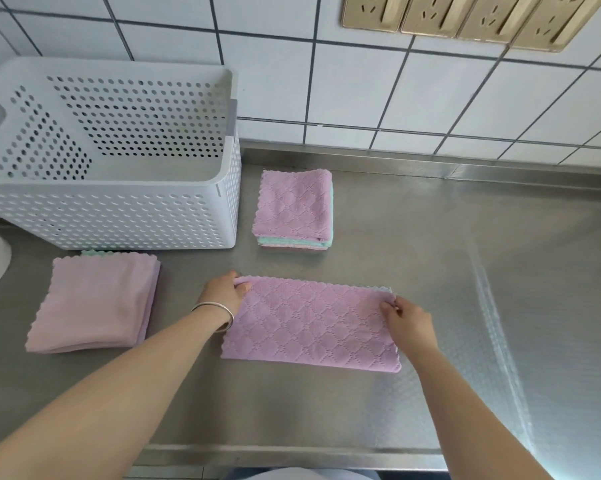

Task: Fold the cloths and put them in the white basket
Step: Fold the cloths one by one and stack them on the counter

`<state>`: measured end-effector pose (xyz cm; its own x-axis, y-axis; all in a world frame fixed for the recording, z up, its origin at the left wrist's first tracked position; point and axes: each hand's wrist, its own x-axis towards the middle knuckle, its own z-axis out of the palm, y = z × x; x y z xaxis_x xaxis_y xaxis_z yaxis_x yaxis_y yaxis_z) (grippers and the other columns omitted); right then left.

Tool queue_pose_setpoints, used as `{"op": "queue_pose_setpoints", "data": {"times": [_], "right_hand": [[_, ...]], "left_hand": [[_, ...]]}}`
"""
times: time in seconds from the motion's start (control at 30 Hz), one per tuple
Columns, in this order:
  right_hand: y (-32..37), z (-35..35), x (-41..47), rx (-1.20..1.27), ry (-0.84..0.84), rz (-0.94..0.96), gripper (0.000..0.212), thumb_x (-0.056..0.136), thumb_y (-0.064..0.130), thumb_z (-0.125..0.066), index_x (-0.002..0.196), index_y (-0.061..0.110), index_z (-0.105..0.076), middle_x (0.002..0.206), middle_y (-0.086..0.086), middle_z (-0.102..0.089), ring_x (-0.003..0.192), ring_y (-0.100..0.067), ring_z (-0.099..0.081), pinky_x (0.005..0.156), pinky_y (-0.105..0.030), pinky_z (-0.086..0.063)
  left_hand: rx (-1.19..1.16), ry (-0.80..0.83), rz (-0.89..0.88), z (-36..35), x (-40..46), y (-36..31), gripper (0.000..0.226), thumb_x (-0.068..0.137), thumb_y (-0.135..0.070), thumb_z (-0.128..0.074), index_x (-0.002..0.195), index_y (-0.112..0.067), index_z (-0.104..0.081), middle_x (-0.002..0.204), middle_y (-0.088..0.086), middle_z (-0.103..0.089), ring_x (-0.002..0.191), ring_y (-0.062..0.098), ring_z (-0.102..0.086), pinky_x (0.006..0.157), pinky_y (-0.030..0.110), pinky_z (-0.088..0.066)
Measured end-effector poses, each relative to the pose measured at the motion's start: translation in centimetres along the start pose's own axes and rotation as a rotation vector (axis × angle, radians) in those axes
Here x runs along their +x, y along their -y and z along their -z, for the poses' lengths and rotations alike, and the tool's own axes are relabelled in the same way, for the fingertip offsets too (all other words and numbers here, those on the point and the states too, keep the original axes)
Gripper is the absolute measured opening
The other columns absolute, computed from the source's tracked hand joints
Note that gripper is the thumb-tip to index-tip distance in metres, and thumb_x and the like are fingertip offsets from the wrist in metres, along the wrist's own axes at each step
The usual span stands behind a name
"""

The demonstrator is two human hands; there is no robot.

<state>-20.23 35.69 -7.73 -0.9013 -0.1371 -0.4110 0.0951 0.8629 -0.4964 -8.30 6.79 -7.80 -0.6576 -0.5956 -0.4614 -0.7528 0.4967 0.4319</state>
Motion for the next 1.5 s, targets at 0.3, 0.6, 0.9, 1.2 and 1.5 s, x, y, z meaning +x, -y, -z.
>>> {"op": "queue_pose_setpoints", "data": {"times": [0.3,0.6,0.9,1.2,1.5], "right_hand": [[0.6,-0.1,0.6,-0.057,-0.053,-0.152,0.030,0.090,0.042,-0.050,0.079,0.014,-0.053,0.083,-0.010,-0.060,0.091,-0.032,-0.060,0.067,-0.030,-0.040],[-0.7,-1.1,-4.0,0.116,-0.198,-0.254,0.042,0.088,0.033,-0.051,0.123,0.011,-0.045,0.127,-0.010,-0.051,0.108,-0.032,-0.054,0.086,-0.039,-0.042],[-0.4,-2.6,-6.9,0.014,-0.071,-0.395,0.047,0.080,0.034,-0.053,0.120,0.009,-0.049,0.118,-0.010,-0.057,0.111,-0.028,-0.054,0.088,-0.035,-0.041],[1.0,-2.0,-8.1,0.190,-0.219,-0.260,0.005,0.080,0.018,-0.056,0.081,0.013,-0.055,0.093,-0.011,-0.062,0.078,-0.025,-0.054,0.066,-0.027,-0.038],[8.0,-7.4,-10.9,0.124,-0.405,0.617,0.024,0.063,0.009,-0.061,0.084,0.019,-0.056,0.102,-0.001,-0.064,0.091,-0.022,-0.058,0.072,-0.030,-0.046]], "left_hand": [[0.037,-0.005,0.021,0.3,0.0,-0.9,0.024,0.091,-0.033,-0.052,0.101,-0.015,-0.062,0.114,0.012,-0.065,0.105,0.032,-0.058,0.081,0.029,-0.041],[0.325,-0.336,-0.522,-4.3,-4.3,-1.0,0.046,0.075,-0.047,-0.047,0.116,-0.027,-0.053,0.124,0.001,-0.059,0.108,0.026,-0.055,0.089,0.047,-0.049],[0.668,0.040,-0.696,-9.5,-5.8,-2.8,0.075,0.074,-0.067,-0.005,0.144,-0.040,-0.002,0.155,-0.005,0.014,0.142,0.026,0.018,0.105,0.060,0.020],[0.343,0.217,-0.563,-6.5,-7.2,-6.3,0.066,0.088,-0.059,-0.034,0.146,-0.034,-0.013,0.158,-0.006,0.007,0.145,0.020,0.011,0.117,0.047,0.004],[-0.762,0.292,-0.082,-1.1,-8.2,-8.2,0.024,0.086,-0.026,-0.059,0.065,-0.016,-0.057,0.066,0.007,-0.058,0.056,0.014,-0.052,0.054,0.019,-0.043]]}}
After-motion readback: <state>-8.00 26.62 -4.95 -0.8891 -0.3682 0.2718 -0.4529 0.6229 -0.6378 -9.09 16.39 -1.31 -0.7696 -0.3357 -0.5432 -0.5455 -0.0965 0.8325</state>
